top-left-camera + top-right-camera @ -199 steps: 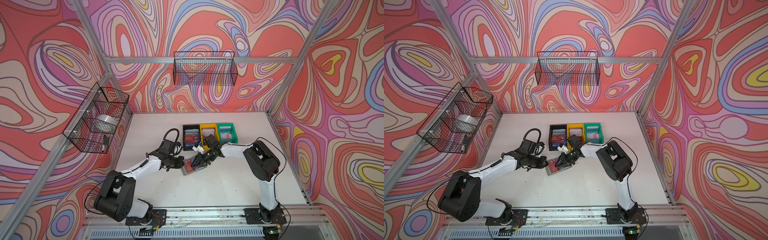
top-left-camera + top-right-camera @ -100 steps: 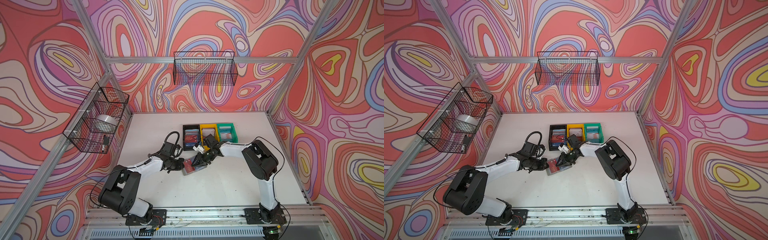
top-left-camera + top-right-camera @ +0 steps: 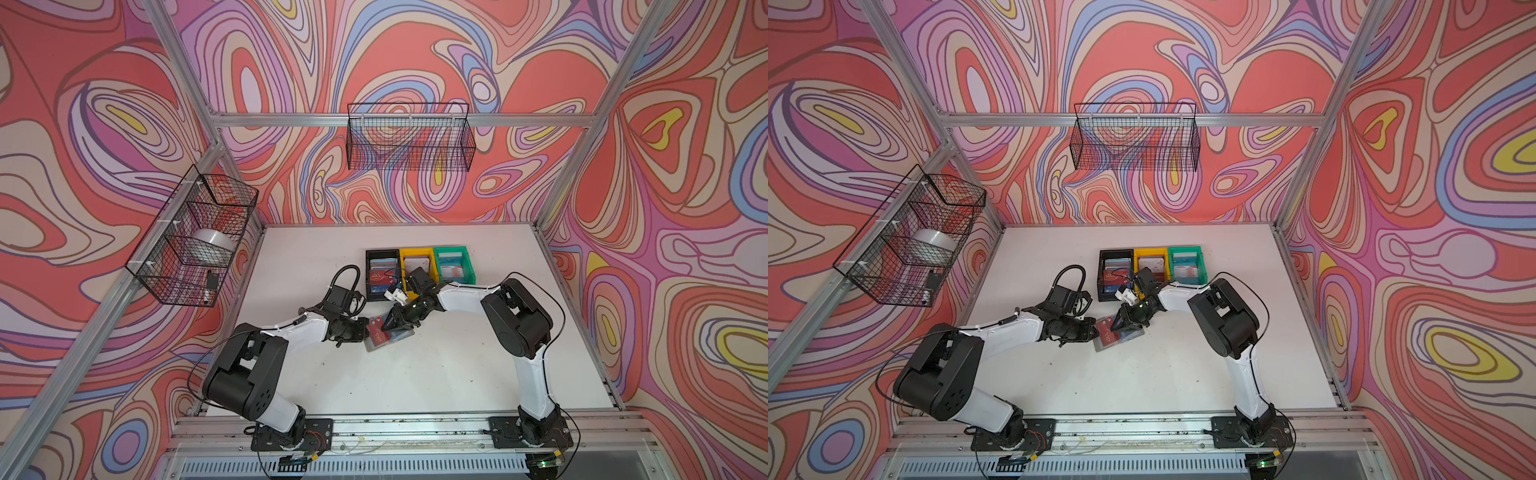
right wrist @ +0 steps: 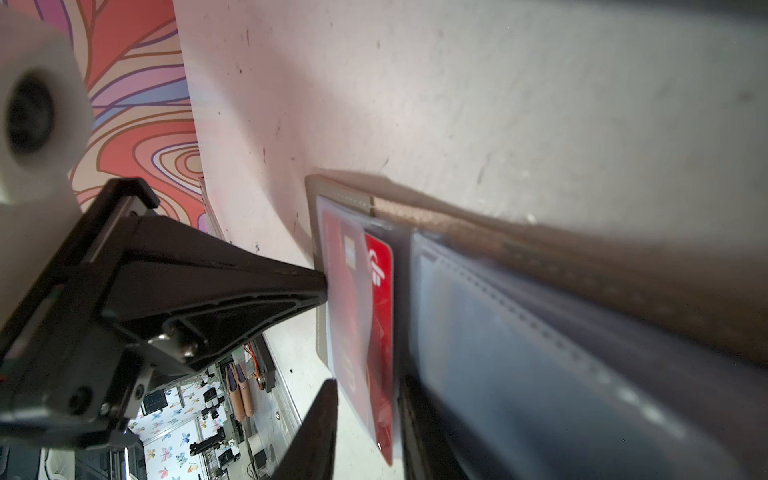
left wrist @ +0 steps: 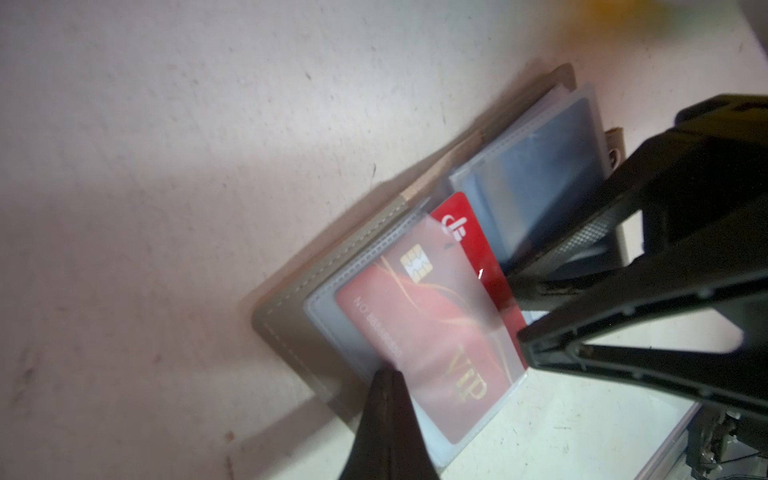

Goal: Take the credit cards out of the card holder
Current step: Take out the credit card from the card slot.

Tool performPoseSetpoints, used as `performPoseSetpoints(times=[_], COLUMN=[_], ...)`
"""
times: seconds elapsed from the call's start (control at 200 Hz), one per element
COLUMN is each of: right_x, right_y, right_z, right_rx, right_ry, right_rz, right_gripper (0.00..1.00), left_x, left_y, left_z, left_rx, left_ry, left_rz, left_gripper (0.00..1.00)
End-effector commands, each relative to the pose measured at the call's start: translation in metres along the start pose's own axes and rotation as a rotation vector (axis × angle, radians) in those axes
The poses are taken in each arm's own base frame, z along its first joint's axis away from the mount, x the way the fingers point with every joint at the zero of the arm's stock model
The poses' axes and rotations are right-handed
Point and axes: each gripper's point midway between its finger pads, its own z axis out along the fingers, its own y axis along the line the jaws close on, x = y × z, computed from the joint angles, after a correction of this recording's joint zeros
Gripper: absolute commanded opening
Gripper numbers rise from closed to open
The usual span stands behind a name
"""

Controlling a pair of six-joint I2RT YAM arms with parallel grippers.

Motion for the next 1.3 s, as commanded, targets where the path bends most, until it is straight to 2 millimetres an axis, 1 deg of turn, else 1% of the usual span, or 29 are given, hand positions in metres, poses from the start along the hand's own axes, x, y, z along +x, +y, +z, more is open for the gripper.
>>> performPoseSetpoints(times=[0.0, 0.135, 0.356, 0.611, 0.716, 0.906, 1.172, 1.297], right_x=[0.001, -0.001, -0.002, -0.003, -0.004, -0.002, -0.002, -0.002], right_y=[-0.004, 0.0, -0.006, -0.001, 0.0, -0.001, 0.0, 0.002], right_z=[0.005, 0.008, 0.013, 0.005, 0.0, -0.007, -0.007, -0.007], right_rx=[-0.013, -0.052, -0.05, -0.053, -0.053, -0.051, -0.057, -0.066], right_ry=[0.01, 0.007, 0.009, -0.013, -0.022, -0.032, -0.032, -0.029], right_rz=[-0.001, -0.006, 0.006, -0.003, -0.002, -0.002, -0.004, -0.006], right_gripper=[0.29, 0.28, 0.27, 0.23, 0.2, 0.17, 0.09, 0.04], left_x=[0.01, 0.011, 0.01, 0.012, 0.013, 0.013, 0.014, 0.013], left_y=[0.011, 0.012, 0.013, 0.016, 0.017, 0.017, 0.019, 0.018], left_z=[0.009, 0.01, 0.011, 0.012, 0.013, 0.013, 0.013, 0.013], left_rx=[-0.046, -0.053, -0.057, -0.065, -0.07, -0.074, -0.079, -0.077], left_ry=[0.039, 0.045, 0.046, 0.048, 0.051, 0.054, 0.056, 0.057], left_rz=[-0.005, -0.002, 0.004, 0.005, 0.008, 0.011, 0.018, 0.019], left_gripper=[0.0, 0.0, 0.0, 0.0, 0.0, 0.0, 0.0, 0.0])
